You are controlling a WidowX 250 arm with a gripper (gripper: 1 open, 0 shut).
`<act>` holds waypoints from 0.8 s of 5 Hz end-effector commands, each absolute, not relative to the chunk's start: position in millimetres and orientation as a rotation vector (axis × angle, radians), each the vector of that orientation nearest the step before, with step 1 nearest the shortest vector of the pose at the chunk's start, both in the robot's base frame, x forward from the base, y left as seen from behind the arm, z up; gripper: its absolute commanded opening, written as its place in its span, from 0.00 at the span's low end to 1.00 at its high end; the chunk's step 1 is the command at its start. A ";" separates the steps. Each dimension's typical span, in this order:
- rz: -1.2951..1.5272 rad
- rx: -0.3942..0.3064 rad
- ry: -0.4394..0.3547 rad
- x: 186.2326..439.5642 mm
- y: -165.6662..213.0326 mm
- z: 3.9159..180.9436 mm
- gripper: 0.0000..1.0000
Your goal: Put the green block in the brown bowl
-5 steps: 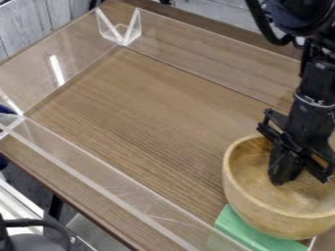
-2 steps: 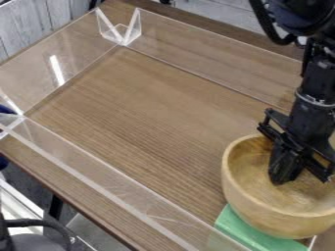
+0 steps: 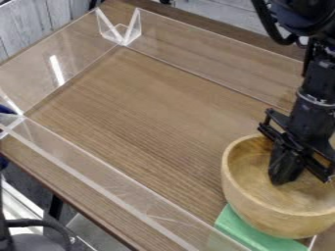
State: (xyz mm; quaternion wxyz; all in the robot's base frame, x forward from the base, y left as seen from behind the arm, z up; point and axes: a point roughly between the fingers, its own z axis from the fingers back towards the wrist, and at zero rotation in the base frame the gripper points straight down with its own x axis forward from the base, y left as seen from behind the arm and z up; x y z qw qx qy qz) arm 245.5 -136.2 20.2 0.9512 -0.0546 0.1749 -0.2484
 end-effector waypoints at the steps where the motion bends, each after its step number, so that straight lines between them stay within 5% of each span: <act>1: -0.547 -0.124 0.463 226.8 -141.6 -1.5 0.00; 4: -0.526 -0.140 0.525 222.3 -134.0 -4.1 0.00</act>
